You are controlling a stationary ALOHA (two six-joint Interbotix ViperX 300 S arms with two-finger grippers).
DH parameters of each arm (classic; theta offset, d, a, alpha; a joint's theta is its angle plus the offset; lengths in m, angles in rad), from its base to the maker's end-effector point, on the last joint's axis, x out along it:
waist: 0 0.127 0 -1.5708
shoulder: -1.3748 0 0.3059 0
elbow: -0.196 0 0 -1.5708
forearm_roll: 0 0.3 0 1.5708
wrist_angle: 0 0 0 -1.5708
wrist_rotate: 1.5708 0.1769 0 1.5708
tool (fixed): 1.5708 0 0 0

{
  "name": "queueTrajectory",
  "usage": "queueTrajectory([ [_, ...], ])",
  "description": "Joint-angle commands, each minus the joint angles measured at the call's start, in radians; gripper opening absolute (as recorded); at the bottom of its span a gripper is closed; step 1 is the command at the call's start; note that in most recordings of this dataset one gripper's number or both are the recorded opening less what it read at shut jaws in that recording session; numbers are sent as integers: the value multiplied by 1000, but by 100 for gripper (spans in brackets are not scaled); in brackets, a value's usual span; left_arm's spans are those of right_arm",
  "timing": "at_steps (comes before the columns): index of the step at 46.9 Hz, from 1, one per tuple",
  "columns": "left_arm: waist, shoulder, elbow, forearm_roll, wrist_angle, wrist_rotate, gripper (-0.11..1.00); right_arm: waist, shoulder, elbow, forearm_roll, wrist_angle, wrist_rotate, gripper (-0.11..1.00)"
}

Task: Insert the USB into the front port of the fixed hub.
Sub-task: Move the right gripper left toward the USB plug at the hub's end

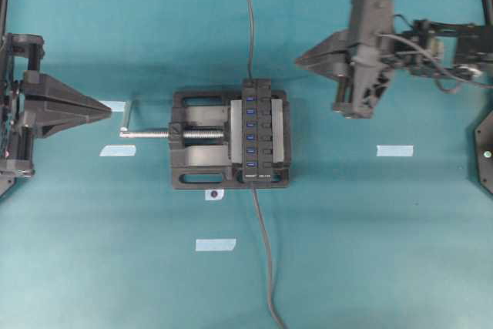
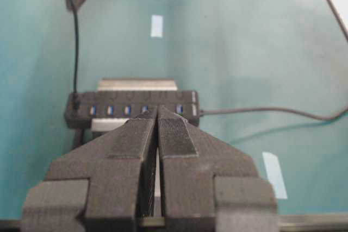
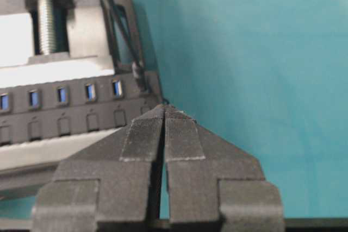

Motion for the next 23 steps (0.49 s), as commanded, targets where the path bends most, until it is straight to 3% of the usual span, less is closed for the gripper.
queueTrajectory([
  [1, -2, 6, -18, 3, 11, 2, 0, 0, 25, -40, -2, -15, -17, -2],
  [23, 0, 6, -9, 3, 25, 2, 0, 18, 161, -87, -2, -44, -25, -2],
])
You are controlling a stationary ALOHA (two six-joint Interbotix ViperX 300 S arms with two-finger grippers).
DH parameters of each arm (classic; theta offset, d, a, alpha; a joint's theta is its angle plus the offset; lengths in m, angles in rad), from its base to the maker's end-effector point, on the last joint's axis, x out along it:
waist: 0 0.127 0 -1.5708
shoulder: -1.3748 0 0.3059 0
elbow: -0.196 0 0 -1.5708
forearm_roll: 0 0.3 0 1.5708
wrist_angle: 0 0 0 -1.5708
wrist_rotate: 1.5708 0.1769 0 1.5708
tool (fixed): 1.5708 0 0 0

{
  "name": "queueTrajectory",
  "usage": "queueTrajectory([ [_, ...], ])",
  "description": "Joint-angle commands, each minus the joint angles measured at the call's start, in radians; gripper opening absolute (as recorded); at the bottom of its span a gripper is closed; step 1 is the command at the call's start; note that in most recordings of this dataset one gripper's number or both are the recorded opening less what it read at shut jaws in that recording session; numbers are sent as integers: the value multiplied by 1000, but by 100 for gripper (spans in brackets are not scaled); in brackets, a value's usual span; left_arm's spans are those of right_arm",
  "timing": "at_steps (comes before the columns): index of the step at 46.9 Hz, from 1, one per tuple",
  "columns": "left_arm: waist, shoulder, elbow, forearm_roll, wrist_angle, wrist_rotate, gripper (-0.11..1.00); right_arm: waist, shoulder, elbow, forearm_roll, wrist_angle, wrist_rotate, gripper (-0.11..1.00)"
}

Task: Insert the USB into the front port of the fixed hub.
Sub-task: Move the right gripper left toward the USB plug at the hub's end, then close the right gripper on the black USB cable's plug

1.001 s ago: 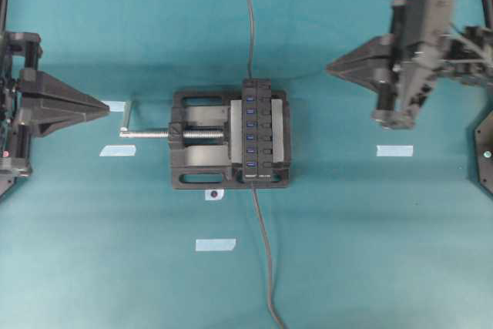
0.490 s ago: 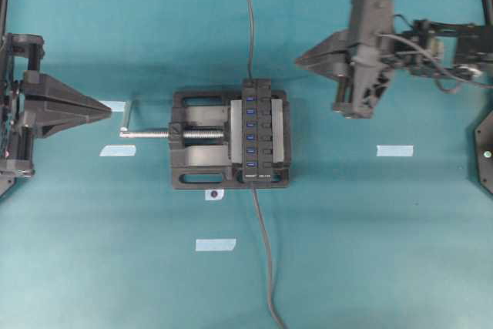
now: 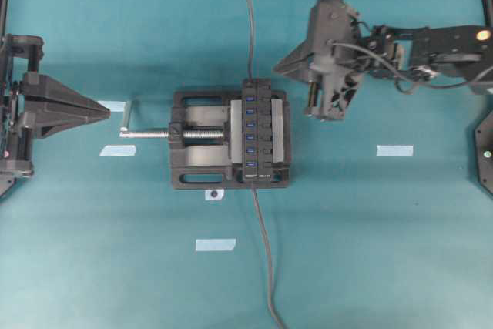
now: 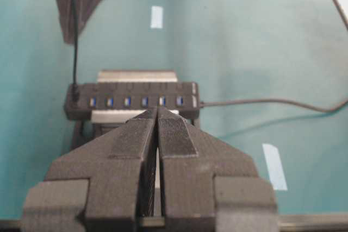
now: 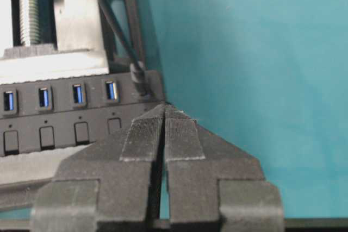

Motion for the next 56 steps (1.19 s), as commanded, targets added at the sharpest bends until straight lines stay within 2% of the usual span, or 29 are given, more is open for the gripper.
queueTrajectory([
  [1, 2, 8, -8, 3, 2, 2, 0, 9, 3, -26, -2, -12, -11, -2],
  [14, 0, 23, -3, 3, 52, 2, 0, 23, 32, -38, -2, -11, -11, -2],
  [41, 0, 20, -8, 3, 54, 2, 0, 25, 67, -92, -2, 8, -5, -1],
  [50, 2, 18, -6, 3, 54, 2, 0, 25, 75, -112, -2, 63, -5, 7],
  [53, 2, 18, -6, 3, 52, 2, 0, 25, 80, -120, -2, 74, -5, 13],
  [56, 2, 17, -8, 3, 54, 2, 0, 25, 86, -132, 0, 78, -5, 24],
])
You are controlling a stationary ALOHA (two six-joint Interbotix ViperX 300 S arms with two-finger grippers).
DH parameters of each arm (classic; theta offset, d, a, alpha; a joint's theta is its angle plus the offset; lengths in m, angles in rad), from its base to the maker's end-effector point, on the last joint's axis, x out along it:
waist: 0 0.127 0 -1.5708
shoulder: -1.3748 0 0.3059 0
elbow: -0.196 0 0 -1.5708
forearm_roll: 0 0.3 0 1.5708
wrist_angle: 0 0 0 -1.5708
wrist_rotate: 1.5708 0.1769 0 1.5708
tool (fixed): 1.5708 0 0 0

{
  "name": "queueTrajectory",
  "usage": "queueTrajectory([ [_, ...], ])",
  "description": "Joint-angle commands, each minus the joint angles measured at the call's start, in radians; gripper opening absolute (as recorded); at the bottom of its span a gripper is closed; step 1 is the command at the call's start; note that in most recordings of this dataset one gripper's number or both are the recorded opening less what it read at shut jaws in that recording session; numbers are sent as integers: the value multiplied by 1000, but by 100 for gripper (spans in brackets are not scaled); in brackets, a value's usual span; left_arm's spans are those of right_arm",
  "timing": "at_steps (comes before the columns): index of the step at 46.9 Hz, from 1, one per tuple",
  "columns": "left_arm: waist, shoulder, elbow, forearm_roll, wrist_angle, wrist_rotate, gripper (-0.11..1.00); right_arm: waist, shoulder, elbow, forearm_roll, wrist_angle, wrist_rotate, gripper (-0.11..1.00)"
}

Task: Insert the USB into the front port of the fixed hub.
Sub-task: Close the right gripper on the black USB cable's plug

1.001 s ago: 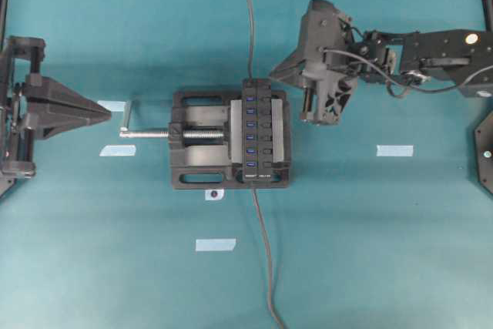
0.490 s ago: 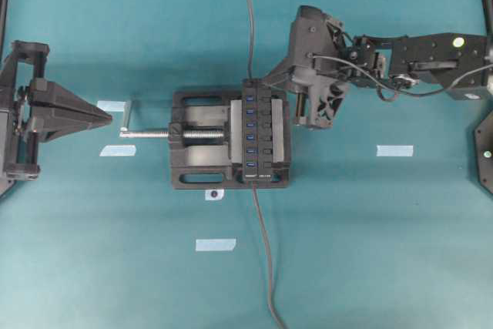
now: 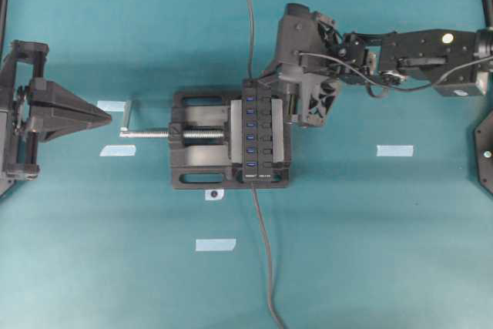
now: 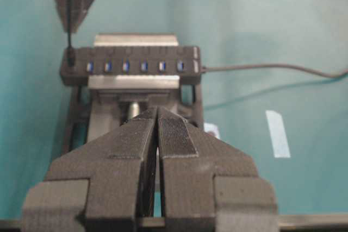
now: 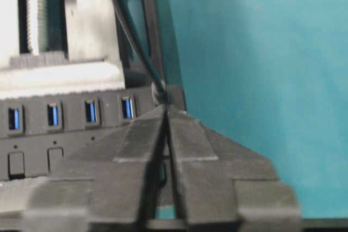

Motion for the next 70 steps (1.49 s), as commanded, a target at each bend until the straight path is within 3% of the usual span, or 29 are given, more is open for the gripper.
queueTrajectory([
  [1, 2, 2, -17, 3, -5, 2, 0, 3, -6, -40, -2, 3, -5, 29],
  [10, 2, 0, -18, 3, -5, 2, 0, 9, 11, -57, -2, -2, -9, 81],
  [14, 2, 0, -20, 3, -6, 0, 0, 11, 17, -58, -2, -5, -8, 94],
  [20, 0, 0, -20, 3, -5, 0, 0, 9, 20, -58, -2, -5, -8, 84],
  [37, 0, 0, -18, 3, -5, 0, 0, 9, 38, -69, -2, -6, -8, 84],
  [49, 2, -5, -17, 3, -5, 0, 0, 11, 54, -86, -2, -2, -6, 78],
  [70, 0, -25, -12, 3, -5, -2, 0, 11, 55, -89, 0, 8, -2, 35],
])
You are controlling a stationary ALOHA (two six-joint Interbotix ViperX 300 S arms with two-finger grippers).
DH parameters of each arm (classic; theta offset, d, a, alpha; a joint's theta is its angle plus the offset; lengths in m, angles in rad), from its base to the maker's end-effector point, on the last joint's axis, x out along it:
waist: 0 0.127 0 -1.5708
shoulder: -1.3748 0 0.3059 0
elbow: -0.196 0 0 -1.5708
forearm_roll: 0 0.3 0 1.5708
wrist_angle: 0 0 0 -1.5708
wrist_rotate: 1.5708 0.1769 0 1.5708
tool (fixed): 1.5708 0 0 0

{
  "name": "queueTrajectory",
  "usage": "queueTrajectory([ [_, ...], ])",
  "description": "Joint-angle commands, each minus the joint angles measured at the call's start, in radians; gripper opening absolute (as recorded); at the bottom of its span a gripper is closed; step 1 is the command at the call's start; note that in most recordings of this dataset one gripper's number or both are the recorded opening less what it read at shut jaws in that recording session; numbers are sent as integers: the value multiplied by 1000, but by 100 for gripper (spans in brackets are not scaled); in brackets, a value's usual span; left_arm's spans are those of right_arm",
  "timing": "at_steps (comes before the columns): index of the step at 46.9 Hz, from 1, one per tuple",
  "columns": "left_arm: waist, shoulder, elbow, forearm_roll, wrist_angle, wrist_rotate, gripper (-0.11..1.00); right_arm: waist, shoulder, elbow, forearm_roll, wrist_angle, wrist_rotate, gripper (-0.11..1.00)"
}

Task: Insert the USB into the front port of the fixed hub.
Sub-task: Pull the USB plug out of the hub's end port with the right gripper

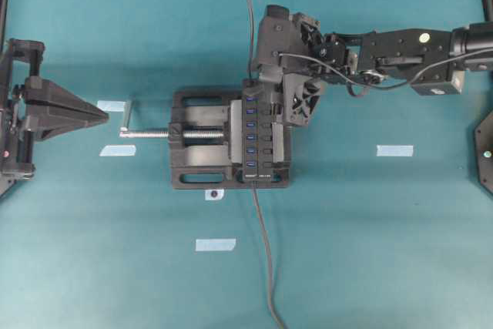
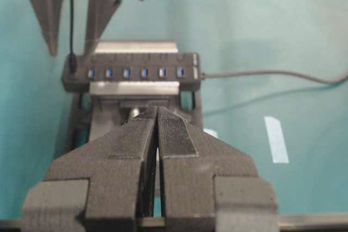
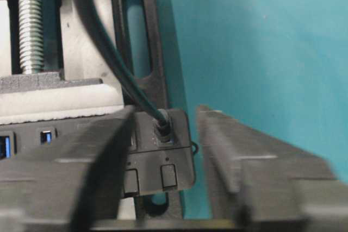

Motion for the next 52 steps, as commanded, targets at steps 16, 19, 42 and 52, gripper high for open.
queueTrajectory([
  [16, 0, -15, -11, 2, -5, -3, 0, 8, -18, -21, 2, 0, 3, 9],
  [19, 0, -18, -9, 2, -5, -3, 0, 8, -20, -23, 2, 5, 3, 7],
  [42, 3, -34, 0, 2, -6, -8, 0, 9, -75, -40, 43, 28, 5, 7],
  [52, 5, -38, -3, 2, -21, -8, 0, 14, -118, -64, 44, 127, 21, 7],
])
